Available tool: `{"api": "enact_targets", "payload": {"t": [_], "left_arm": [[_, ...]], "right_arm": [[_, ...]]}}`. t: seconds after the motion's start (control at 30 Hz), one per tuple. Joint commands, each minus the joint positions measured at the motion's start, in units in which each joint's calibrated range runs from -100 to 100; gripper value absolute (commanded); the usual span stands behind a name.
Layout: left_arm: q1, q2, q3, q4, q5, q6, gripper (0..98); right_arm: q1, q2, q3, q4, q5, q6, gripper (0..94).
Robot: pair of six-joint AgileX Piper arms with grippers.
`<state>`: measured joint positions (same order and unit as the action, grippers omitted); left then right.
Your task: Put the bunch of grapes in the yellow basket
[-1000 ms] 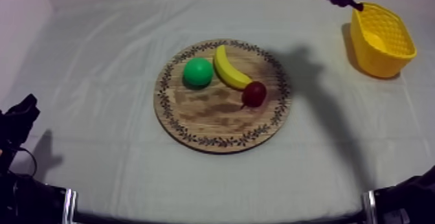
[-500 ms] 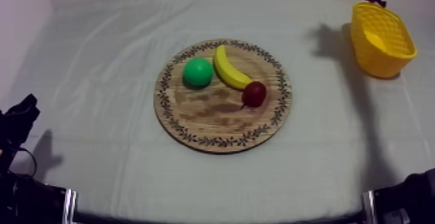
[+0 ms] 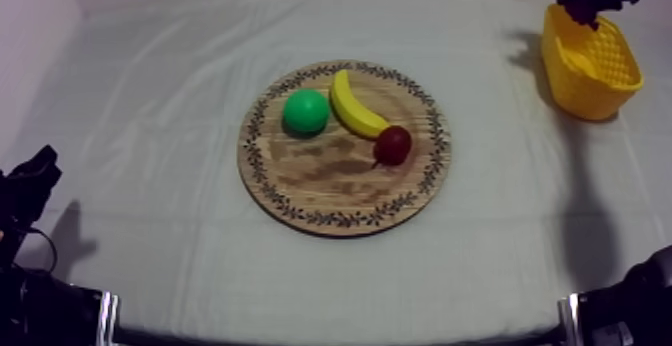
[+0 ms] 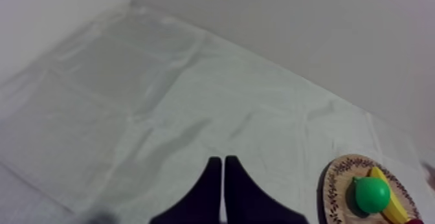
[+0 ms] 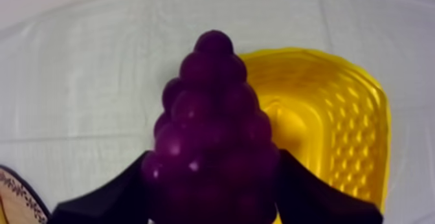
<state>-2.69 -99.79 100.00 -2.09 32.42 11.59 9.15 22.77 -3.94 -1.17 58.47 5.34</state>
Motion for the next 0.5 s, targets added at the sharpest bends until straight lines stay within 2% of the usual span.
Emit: {"api": "enact_targets", "payload": {"t": [0.0, 0.07, 0.17, 0.47], "left_arm": [[-0.03, 0.05, 0.00, 0.01, -0.01, 0.01, 0.1], [-0.03, 0.05, 0.00, 0.01, -0.01, 0.01, 0.1], [-0.03, 0.05, 0.00, 0.01, -0.01, 0.01, 0.1], [-0.03, 0.05, 0.00, 0.01, -0.01, 0.01, 0.1]], "right_arm": [[0.36, 0.02, -0.38, -0.10, 0.15, 0.06, 58.4], [0.69, 0.03, -0.70, -0.35, 0.68, 0.28, 65.2], [1.05, -0.43, -0.98, -0.48, 1.63, 0.47, 70.6], [1.47, -7.90, 3.08, -2.03, 3.85, 1.98, 72.5]]}}
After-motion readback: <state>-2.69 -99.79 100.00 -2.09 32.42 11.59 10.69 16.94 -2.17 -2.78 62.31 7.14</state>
